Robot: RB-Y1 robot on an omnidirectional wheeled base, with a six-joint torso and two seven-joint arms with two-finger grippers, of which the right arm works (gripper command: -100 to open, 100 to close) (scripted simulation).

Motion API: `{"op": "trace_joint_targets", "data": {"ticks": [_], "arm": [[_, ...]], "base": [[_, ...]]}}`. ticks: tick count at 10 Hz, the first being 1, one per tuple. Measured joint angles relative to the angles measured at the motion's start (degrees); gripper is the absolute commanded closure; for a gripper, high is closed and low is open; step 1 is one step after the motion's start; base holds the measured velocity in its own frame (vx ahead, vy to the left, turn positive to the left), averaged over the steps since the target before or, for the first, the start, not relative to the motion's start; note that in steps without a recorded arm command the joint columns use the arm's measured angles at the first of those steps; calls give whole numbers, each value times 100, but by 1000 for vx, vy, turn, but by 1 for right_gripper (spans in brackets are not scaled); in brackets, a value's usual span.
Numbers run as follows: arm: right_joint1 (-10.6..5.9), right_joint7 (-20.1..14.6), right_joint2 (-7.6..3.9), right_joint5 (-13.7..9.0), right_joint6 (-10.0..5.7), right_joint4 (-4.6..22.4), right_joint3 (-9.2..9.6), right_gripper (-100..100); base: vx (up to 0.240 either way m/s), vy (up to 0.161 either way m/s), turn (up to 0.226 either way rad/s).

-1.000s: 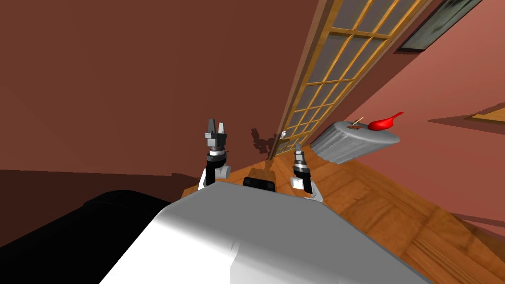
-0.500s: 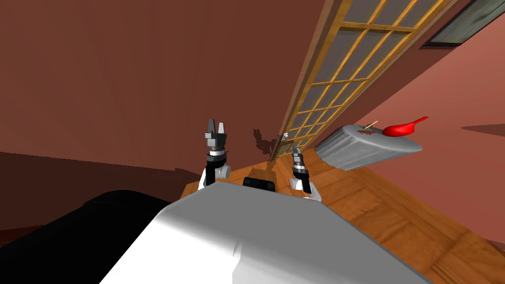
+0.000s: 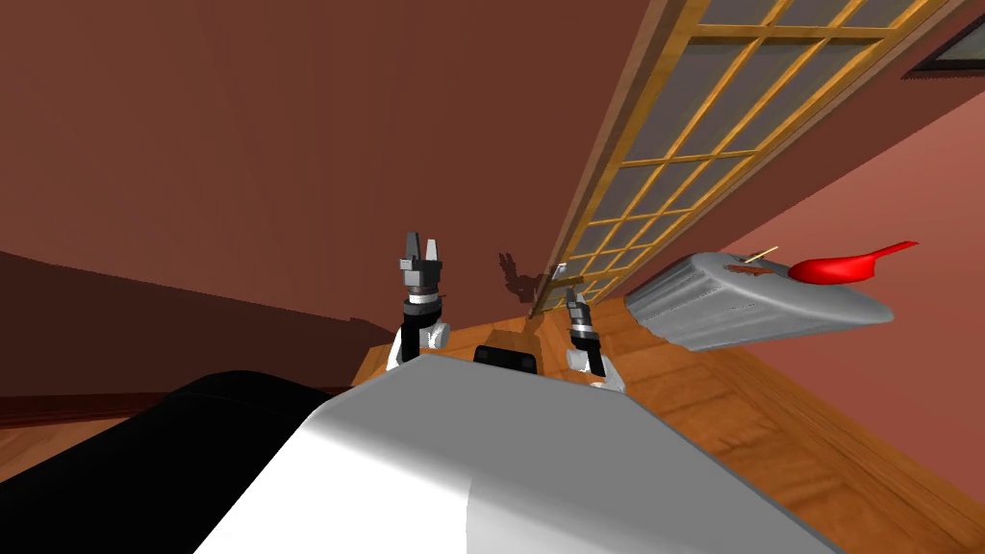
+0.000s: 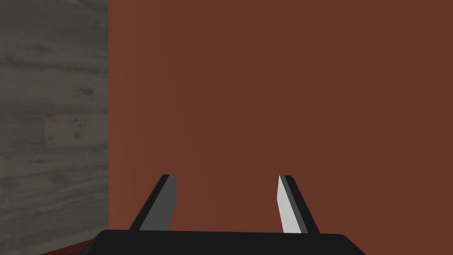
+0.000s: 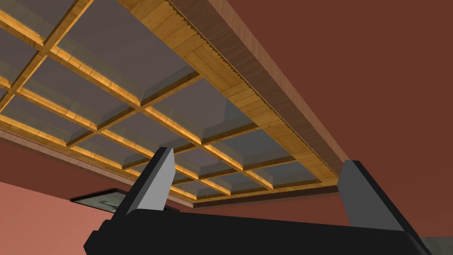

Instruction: Pull the door open

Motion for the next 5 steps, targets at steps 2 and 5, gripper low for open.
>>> {"op": "trace_joint_targets", "data": {"ticks": [2,5], "arm": [[-58,166,-55,-15,-34,231,-3,-100],[-164,432,-113,-32,-133,612,0,-100]], "base": [[30,-63,96],[22,-70,127]]}}
